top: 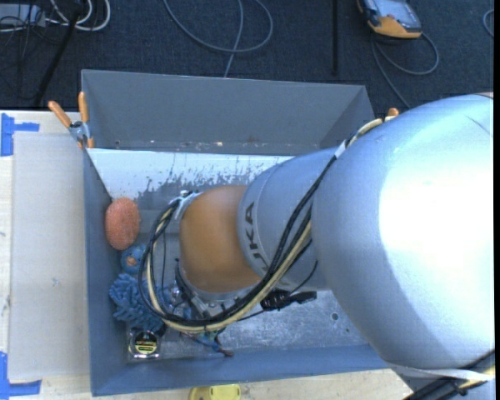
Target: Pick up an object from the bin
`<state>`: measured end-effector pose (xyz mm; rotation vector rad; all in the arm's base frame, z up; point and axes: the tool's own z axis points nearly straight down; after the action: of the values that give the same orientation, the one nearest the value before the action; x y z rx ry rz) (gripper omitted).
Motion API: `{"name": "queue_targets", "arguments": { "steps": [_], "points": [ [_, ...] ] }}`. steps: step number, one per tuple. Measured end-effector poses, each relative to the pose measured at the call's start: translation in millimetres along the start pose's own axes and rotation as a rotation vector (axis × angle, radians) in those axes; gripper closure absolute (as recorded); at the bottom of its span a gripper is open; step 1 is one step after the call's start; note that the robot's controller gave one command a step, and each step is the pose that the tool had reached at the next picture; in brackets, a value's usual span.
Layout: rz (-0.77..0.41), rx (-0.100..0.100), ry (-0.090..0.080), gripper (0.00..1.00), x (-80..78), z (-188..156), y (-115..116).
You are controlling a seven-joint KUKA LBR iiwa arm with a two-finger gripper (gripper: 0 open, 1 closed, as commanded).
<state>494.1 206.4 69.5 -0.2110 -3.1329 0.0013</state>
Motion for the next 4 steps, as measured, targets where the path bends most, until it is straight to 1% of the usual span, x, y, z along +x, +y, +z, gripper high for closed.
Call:
{"name": "queue_targets", "arguments": {
  "steps": [1, 2, 3, 4],
  "points": [
    [0.000, 0.000, 0.000, 1.00, -0.4, 0.0, 0.2],
    [-0.140, 0.002, 0.001, 1.00, 4.9, -15.0, 9.0],
    [-0.343, 0.000, 0.000, 1.00, 9.9, -25.3, 6.3],
    [-0.144, 0.000, 0.000, 1.00, 3.6, -40.3, -1.6]
  ]
}}
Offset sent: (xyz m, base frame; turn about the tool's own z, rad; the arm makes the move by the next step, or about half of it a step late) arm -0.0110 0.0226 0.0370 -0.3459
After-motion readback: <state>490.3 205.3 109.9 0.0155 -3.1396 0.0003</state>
